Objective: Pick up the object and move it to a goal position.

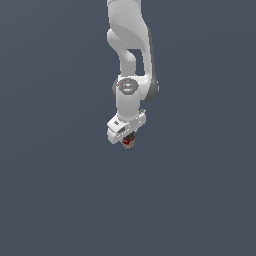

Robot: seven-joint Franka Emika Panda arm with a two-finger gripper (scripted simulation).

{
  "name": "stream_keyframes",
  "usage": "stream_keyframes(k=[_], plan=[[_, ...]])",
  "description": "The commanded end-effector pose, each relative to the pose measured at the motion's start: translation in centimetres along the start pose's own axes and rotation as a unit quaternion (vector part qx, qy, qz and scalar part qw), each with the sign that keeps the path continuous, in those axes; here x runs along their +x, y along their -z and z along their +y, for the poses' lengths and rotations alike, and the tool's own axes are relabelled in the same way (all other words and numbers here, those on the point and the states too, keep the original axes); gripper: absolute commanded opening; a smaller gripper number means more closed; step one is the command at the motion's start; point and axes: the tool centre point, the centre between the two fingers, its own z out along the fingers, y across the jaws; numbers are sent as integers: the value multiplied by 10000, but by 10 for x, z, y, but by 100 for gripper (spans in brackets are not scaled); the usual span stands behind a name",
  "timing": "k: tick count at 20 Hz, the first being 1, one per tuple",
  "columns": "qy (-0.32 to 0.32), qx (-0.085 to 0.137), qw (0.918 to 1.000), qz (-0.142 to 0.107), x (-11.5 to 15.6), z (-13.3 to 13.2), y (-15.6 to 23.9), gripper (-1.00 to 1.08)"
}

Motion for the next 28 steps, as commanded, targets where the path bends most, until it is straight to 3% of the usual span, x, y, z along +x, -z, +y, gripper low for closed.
stream_keyframes(k=[1,15,28], plan=[[5,3,10000,-1,0,-1,-1,-100],[0,-3,10000,1,-4,6,14,-100],[6,6,10000,9,-34,43,109,-100]])
